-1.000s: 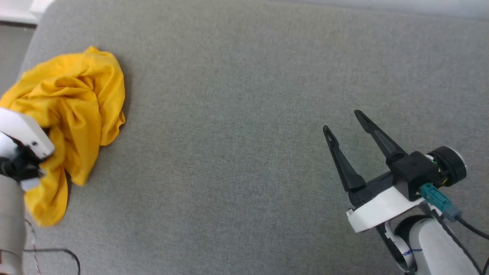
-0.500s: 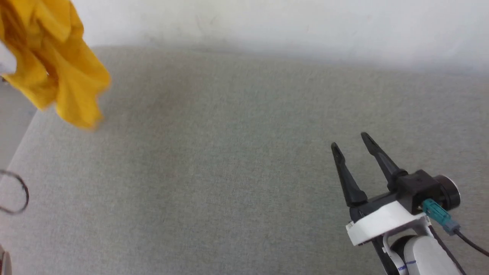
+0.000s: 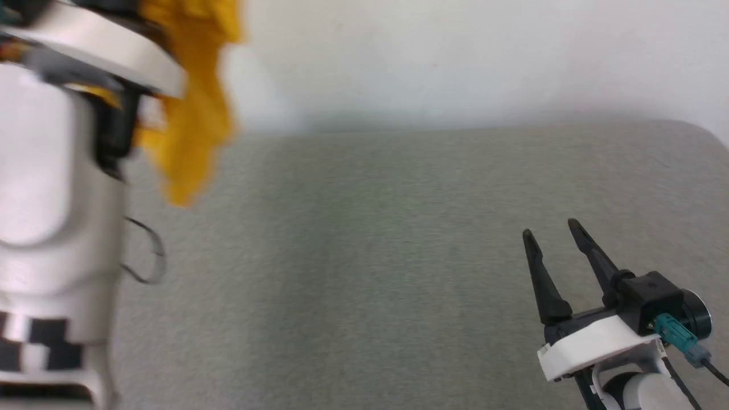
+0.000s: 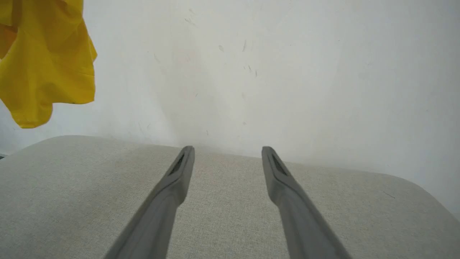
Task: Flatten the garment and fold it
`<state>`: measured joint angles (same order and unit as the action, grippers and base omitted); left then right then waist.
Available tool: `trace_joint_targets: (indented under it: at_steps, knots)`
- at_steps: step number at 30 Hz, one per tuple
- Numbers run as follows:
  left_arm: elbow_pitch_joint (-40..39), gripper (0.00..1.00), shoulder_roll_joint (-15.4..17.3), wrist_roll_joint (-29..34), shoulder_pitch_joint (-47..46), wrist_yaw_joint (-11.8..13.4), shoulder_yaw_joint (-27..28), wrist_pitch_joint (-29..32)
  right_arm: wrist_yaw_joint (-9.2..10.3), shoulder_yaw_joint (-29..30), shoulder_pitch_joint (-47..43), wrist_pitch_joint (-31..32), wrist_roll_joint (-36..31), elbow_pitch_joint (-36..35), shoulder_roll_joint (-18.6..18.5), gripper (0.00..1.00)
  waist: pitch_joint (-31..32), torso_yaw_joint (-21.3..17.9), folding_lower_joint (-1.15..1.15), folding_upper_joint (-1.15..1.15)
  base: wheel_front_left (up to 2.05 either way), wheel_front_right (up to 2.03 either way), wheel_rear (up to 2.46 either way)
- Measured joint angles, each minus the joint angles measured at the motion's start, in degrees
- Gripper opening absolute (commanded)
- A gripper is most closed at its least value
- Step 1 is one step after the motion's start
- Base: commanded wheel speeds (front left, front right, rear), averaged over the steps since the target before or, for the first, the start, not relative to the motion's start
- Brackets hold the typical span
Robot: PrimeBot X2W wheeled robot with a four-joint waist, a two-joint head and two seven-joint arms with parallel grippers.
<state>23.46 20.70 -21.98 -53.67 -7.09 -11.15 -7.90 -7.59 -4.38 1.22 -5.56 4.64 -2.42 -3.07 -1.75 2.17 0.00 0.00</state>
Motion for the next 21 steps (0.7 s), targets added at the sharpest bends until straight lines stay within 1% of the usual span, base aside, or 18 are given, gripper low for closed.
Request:
trace_joint_targets:
  at_steps: [3, 4, 7, 10, 13, 16, 18, 20, 21]
  knots:
    - [-5.7, 0.0, -3.8, -1.3, 4.0, 0.3, -2.1, 1.7, 0.0, 0.7, -0.6, 0.3, 0.2, -0.7, 0.0, 1.0, 0.3, -2.8, 0.0, 0.0, 0.0, 0.0, 0.0]
    - [-7.6, 0.0, -5.0, -1.7, 5.5, 0.7, -2.7, 2.4, 0.02, 0.9, -0.7, 0.4, 0.3, -0.9, 0.0, 1.0, 0.4, -3.7, 0.0, 0.0, 0.0, 0.0, 0.0]
    - [-13.2, 0.0, -8.3, -2.7, 11.7, 2.8, -4.3, 3.2, 0.03, 1.8, -1.0, 0.5, 0.4, -1.7, 0.0, 1.0, 0.2, -6.2, 0.0, 0.01, 0.0, 0.0, 0.0]
    - [-16.3, 0.0, -10.6, -4.2, 21.0, 5.3, -5.0, 2.9, 0.04, 2.5, -1.6, 0.5, 0.6, -2.2, 0.0, 1.0, -0.7, -7.9, -0.01, 0.01, 0.0, 0.0, 0.0]
    - [-15.8, 0.0, -11.7, -5.9, 33.5, 7.2, -6.3, 3.4, 0.04, 2.1, -1.7, 0.6, 0.9, -2.5, 0.1, 1.0, -2.0, -9.0, 0.0, 0.01, 0.0, 0.0, 0.0]
    - [-12.0, 0.0, -12.0, -6.6, 44.4, 9.1, -7.2, 3.6, 0.04, 2.4, -1.7, 0.6, 0.9, -2.8, 0.0, 1.0, -3.5, -9.7, 0.01, 0.01, 0.0, 0.0, 0.0]
    - [-10.0, 0.0, -12.0, -7.1, 49.6, 9.5, -7.9, 3.3, 0.04, 2.6, -1.6, 0.6, 0.8, -2.9, 0.1, 1.0, -4.4, -9.8, 0.0, 0.01, 0.0, 0.0, 0.0]
    - [-8.7, 0.0, -12.4, -6.9, 52.5, 9.7, -9.0, 2.7, 0.04, 2.9, -1.6, 0.6, 0.4, -3.0, 0.0, 1.0, -4.9, -9.6, 0.01, 0.01, 0.0, 0.0, 0.0]
    - [-8.2, 0.44, -12.7, -6.8, 53.2, 9.7, -9.6, 2.3, 0.04, 3.0, -1.6, 0.6, 0.4, -3.1, 0.0, 1.0, -5.0, -9.3, 0.01, 0.01, 0.0, 0.0, 0.0]
